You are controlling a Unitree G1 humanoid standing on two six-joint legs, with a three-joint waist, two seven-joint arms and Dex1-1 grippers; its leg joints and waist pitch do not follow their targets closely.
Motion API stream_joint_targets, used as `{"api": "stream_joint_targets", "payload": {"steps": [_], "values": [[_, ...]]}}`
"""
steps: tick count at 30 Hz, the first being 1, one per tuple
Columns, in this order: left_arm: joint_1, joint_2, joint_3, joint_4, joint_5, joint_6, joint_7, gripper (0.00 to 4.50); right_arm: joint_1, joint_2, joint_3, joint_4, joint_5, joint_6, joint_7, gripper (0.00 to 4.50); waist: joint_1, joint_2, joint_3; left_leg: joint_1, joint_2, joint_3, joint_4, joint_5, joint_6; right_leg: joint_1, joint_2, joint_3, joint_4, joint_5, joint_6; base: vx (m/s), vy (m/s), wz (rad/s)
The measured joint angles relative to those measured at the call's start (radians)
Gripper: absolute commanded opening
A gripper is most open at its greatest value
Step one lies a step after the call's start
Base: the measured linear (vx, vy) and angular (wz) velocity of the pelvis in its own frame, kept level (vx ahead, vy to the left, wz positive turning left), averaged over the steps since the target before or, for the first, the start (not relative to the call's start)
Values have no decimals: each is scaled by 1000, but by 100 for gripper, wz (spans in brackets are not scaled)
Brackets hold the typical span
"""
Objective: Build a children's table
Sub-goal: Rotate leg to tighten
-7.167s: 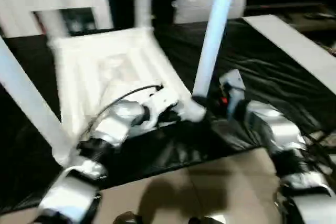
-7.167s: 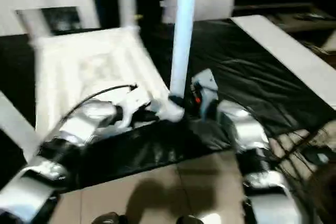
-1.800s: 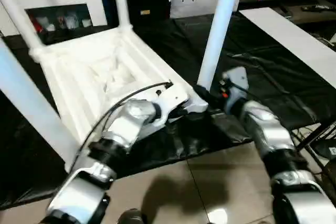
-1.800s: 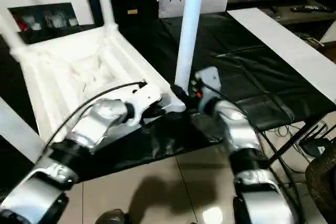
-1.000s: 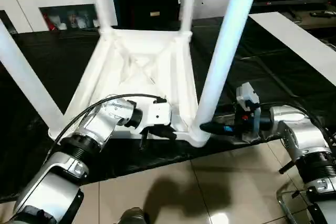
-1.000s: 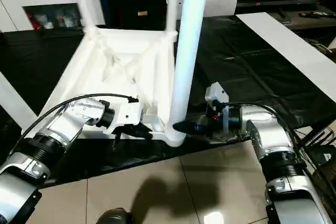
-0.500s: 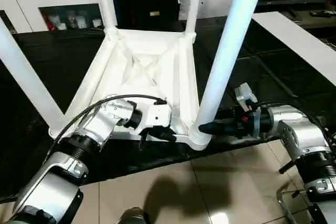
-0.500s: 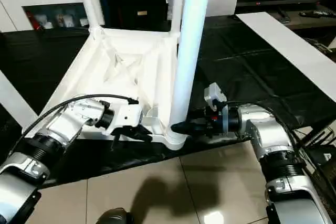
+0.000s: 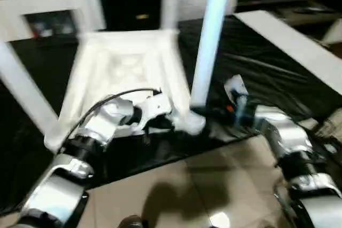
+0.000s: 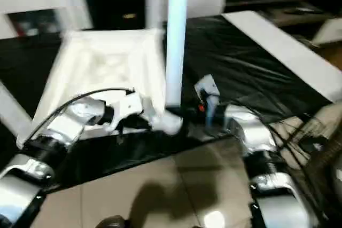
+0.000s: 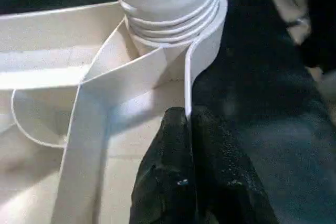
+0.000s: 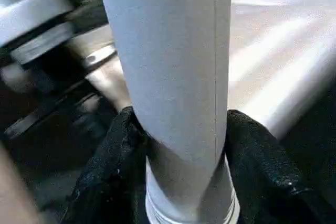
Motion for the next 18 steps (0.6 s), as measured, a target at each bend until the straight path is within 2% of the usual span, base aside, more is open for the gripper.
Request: {"api": "stream_joint_targets", "payload": {"steps": [2, 5, 8, 9, 10, 11, 13, 14, 16, 18], "values": [[-20, -53, 23, 20, 1, 59, 99, 0, -39, 27, -14, 29, -21, 12, -122, 190, -17, -2, 1, -1, 0, 0, -3, 0, 0, -1, 1, 0, -5, 1, -1, 0, 0, 0], [-47, -142, 70, 66, 1, 115, 286, 0, -100, 92, -47, 93, -54, 5, -326, 190, -28, -2, 2, -3, -1, 3, -3, 1, -1, -5, 1, 3, -10, 20, -7, 0, 0, 0], [-65, -187, 94, 73, 1, 141, 383, 0, -141, 122, -69, 139, -60, -26, -434, 190, -31, -3, 2, -15, -1, 4, -6, 1, 0, -19, 1, 4, -10, 22, -5, 20, -4, -1], [-68, -196, 98, 71, 1, 150, 397, 0, -146, 128, -70, 150, -61, -42, -448, 245, -30, -3, 2, -18, -1, 4, -7, 5, 7, -23, 2, 4, -10, 21, -6, 64, -12, -3], [-68, -202, 103, 63, 1, 162, 405, 0, -150, 134, -75, 159, -62, -58, -455, 259, -31, -3, 2, -21, -1, 5, -7, 4, 9, -26, 2, 4, -9, 21, -6, 64, -12, -3], [-68, -205, 106, 53, 1, 169, 410, 0, -154, 140, -83, 165, -59, -69, -456, 259, -30, -3, 2, -24, -1, 5, -7, 3, 10, -30, 2, 4, -7, 19, -9, 59, -11, -1], [-68, -217, 102, 41, 1, 173, 408, 0, -155, 143, -93, 171, -59, -69, -458, 266, -19, -2, 2, -30, -1, 5, -8, 3, 11, -36, 2, 3, -6, 18, -11, 0, 0, 0], [-68, -216, 95, 35, 1, 172, 400, 0, -155, 139, -95, 171, -61, -71, -457, 295, -12, -2, 2, -34, 0, 5, -7, 3, 12, -39, 2, 2, -6, 18, -11, 0, 0, 0], [-68, -211, 90, 33, 1, 170, 391, 0, -153, 135, -92, 171, -72, -71, -446, 302, -9, -2, 2, -35, 0, 5, -6, 2, 13, -40, 2, 2, -6, 18, -11, 0, 0, 0], [-65, -187, 67, 30, 2, 146, 360, 0, -137, 109, -66, 166, -82, -85, -399, 319, -5, -2, 2, -35, 1, 5, -3, 2, 13, -38, 2, 2, -6, 18, -11, 0, 0, 0]]}}
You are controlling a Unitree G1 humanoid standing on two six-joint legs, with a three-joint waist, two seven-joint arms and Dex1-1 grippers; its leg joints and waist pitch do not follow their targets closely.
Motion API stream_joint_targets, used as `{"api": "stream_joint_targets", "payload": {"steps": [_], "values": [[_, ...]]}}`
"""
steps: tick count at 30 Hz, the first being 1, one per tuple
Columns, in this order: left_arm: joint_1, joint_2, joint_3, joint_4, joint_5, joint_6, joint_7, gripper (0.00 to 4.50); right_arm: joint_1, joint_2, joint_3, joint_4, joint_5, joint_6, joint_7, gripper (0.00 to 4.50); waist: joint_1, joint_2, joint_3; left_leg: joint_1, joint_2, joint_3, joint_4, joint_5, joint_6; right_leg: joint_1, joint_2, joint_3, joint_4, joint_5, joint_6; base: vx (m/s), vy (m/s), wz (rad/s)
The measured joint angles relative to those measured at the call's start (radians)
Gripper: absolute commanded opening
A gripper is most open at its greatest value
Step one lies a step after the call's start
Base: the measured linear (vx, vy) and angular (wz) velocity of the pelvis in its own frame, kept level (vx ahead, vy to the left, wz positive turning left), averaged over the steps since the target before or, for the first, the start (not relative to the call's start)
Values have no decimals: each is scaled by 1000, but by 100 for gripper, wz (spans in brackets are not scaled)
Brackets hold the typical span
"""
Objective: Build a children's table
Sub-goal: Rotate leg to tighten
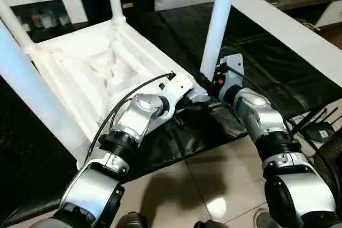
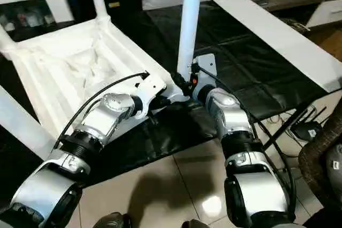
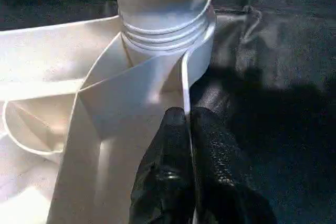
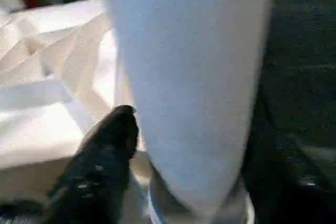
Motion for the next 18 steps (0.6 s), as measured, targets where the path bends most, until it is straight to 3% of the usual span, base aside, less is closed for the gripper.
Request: {"api": "stream_joint_targets", "payload": {"steps": [2, 5, 6, 10, 14, 18], "values": [[8, 18, -14, -6, 1, -19, -30, 0, 21, -17, 15, -1, -4, -12, 42, 345, 7, 0, 0, 1, 1, 0, 2, 1, 2, 2, 0, 0, 0, 1, 0, 0, 0, 0], [21, 59, -30, -6, 3, -67, -94, 0, 54, -52, 42, -28, -4, -21, 131, 351, 16, 0, 0, 5, 1, 0, 3, 4, 0, 7, 0, 1, -1, 5, 0, 0, 0, 0], [24, 70, -35, -6, 3, -85, -114, 0, 66, -63, 44, -40, -4, -25, 163, 386, 18, 1, 1, 5, 1, 0, 3, 4, -1, 8, 0, 1, -2, 7, 1, 0, 0, 0], [28, 117, -59, -1, 3, -141, -191, 0, 86, -116, 54, -72, -3, -48, 267, 402, 26, 1, 1, 8, 0, 1, 3, 5, -3, 11, -1, 2, -2, 12, 0, 0, 0, 0], [28, 156, -71, 31, 0, -217, -267, 0, 109, -184, 62, -123, 15, -88, 394, 402, 28, 1, 1, 18, 0, 2, 2, 5, -4, 20, -1, 3, -6, 13, 1, 0, 0, 0], [29, 198, -86, 34, -16, -283, -380, 0, 154, -235, 83, -169, 41, -97, 547, 402, 40, 1, 1, 18, 0, 2, 2, 5, -4, 21, -1, 3, -7, 12, 2, 0, 0, 0]]}}
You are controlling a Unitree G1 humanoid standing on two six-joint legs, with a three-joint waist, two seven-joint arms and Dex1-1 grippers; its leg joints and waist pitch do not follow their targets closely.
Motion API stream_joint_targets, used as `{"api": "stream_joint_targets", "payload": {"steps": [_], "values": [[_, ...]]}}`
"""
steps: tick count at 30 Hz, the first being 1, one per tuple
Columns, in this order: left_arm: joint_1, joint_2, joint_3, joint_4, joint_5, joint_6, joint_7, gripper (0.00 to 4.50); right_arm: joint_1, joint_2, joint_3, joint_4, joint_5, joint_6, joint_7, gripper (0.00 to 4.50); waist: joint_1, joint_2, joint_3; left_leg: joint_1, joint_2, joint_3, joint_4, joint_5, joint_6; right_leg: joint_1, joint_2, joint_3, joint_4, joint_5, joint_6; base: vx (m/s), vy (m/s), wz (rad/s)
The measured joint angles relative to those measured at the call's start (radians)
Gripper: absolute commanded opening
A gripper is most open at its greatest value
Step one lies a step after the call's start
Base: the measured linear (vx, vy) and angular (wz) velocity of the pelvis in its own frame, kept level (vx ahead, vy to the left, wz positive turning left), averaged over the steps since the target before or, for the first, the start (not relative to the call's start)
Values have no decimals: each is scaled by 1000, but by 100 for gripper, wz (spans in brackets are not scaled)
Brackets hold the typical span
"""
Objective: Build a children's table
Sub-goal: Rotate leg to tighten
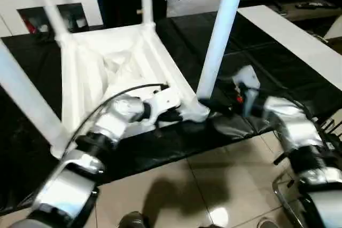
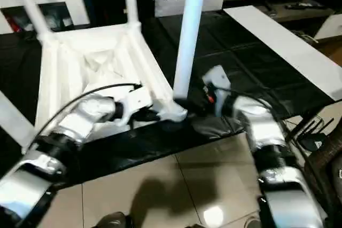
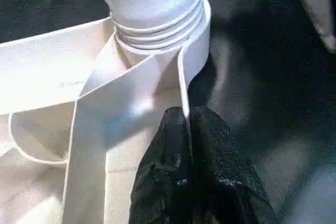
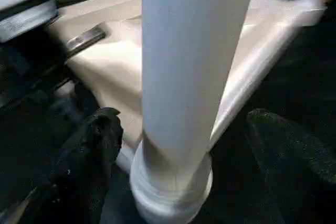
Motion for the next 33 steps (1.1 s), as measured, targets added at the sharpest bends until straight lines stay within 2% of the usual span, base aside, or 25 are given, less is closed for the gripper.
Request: {"api": "stream_joint_targets", "payload": {"steps": [4, 6, 10, 14, 29, 33], "values": [[0, 10, -14, 1, -3, -37, -46, 0, 4, -6, 17, -16, 2, -4, 56, 402, 17, 0, 0, -1, 0, 1, 0, 0, 0, 0, 0, 0, 0, 0, 0, 0, 0, 0], [0, 17, -27, 2, -4, -69, -96, 0, 17, -25, 36, -49, 27, 11, 130, 402, 25, 0, 0, -1, 0, 1, 0, 0, 1, 0, 0, 0, -1, 0, 0, 0, 0, 0], [4, 33, -41, -1, -12, -100, -164, 0, 44, -48, 37, -76, 54, 63, 218, 365, 38, -1, -1, -1, 0, 1, 0, 0, 1, 0, -1, 0, -1, 0, 0, 0, 0, 0], [17, 45, -53, -23, -17, -117, -204, 0, 54, -55, 47, -91, 72, 100, 271, 338, 38, -1, -1, 0, 0, 1, 0, 0, 1, 1, -1, 0, -1, 0, 0, 0, 0, 0], [36, 64, -56, -52, -24, -133, -244, 0, 59, -56, 56, -118, 82, 146, 290, 209, 37, -1, -1, 0, 0, 2, 0, 0, 1, 1, -1, 1, -1, -1, 2, 0, 0, 0], [36, 63, -56, -53, -25, -131, -254, 0, 75, -57, 56, -144, 82, 153, 283, 197, 37, -1, -1, 0, -1, 2, 0, 0, 1, 1, -1, 2, -1, -1, 2, 0, 0, 0]]}}
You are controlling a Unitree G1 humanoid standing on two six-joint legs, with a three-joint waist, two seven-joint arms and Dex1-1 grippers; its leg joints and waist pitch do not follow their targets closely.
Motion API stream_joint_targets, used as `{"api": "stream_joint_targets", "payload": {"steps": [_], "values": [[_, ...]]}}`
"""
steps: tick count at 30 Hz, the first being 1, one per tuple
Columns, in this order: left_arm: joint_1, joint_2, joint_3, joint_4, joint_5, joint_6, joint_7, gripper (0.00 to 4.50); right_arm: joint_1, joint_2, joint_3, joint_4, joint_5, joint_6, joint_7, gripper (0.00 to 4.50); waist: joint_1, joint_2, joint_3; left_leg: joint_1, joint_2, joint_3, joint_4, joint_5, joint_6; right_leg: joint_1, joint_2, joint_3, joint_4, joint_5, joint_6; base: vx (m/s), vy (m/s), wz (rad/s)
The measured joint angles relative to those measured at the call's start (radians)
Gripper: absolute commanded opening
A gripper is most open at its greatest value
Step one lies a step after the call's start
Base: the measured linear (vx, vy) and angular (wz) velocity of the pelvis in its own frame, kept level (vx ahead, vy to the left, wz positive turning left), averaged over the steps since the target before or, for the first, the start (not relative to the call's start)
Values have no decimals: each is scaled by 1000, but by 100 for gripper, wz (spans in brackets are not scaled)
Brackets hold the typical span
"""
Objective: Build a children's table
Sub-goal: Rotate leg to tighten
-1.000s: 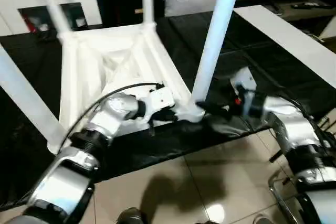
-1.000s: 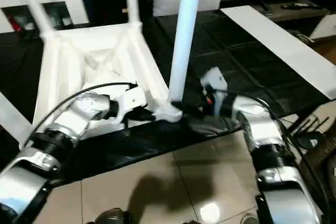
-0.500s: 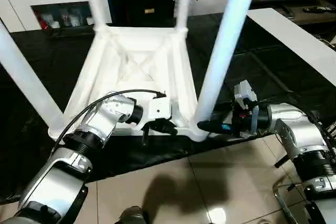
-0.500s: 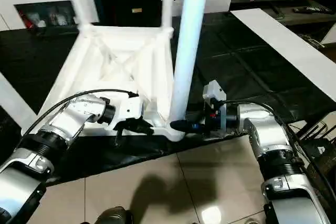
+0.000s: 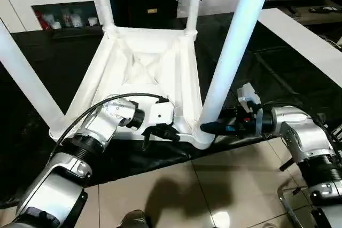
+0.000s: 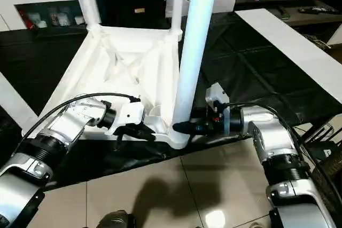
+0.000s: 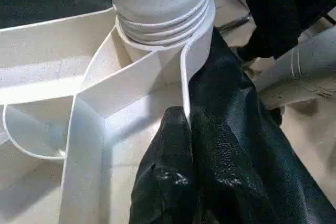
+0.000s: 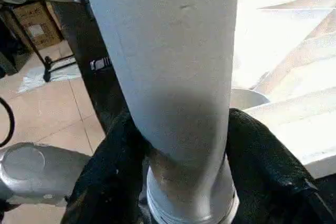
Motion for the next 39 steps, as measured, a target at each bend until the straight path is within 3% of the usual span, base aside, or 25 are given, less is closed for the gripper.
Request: {"api": "stream_joint_targets", "payload": {"steps": [3, 7, 11, 17, 19, 20, 22, 29, 39], "values": [[2, 0, 11, -4, 0, 38, 8, 0, 0, 34, -4, -2, -4, 16, -58, 193, -8, 0, 0, 2, 0, 0, 0, 0, 0, 1, 0, 1, 1, 0, 0, 0, 0, 0], [0, -7, 49, -1, 8, 142, 89, 0, -25, 107, -21, 10, -48, 38, -233, 189, -41, -2, 1, 10, -1, 1, -4, 2, -3, 2, 0, 4, 1, -4, 7, 0, 0, 0], [-13, -79, 100, 25, 19, 261, 257, 0, -76, 185, -45, 60, -97, 75, -479, 188, -83, -5, 4, 13, -2, 1, -7, 2, -3, 3, 0, 3, -6, -4, 7, 0, 0, 0], [-39, -202, 171, 22, 14, 446, 493, 0, -153, 280, -104, 137, -128, 111, -771, 188, -115, -14, 10, 14, -3, 1, -10, 2, -3, 1, 0, 2, -15, -2, 4, 0, 0, 0], [-38, -232, 187, 2, 15, 490, 555, 0, -168, 304, -115, 152, -137, 99, -836, 188, -118, -15, 11, 13, -4, 2, -10, 2, -3, -1, 0, 5, -16, 6, 1, 0, 0, 0], [-38, -242, 187, -10, 17, 506, 576, 0, -174, 311, -120, 160, -139, 88, -855, 244, -118, -16, 11, 13, -4, 3, -10, 2, -3, -2, 0, 6, -16, 12, -1, 0, 0, 0], [-38, -253, 188, -24, 23, 518, 600, 0, -180, 325, -131, 170, -141, 71, -877, 258, -117, -16, 11, 12, -4, 3, -12, 1, -2, -4, 0, 6, -16, 15, -1, 57, -11, -1], [-38, -268, 177, -61, 22, 524, 604, 0, -185, 328, -139, 196, -152, 46, -896, 321, -91, -15, 11, -1, -3, 5, -19, 4, 3, -21, 2, 5, -14, 12, -1, 25, -10, 1], [-38, -188, 139, -45, 25, 452, 532, 0, -105, 214, -100, 168, -143, -34, -670, 399, -82, -13, 12, 0, -2, 6, -15, 1, -3, -17, 2, 5, -15, 16, -1, 0, 0, 0]]}}
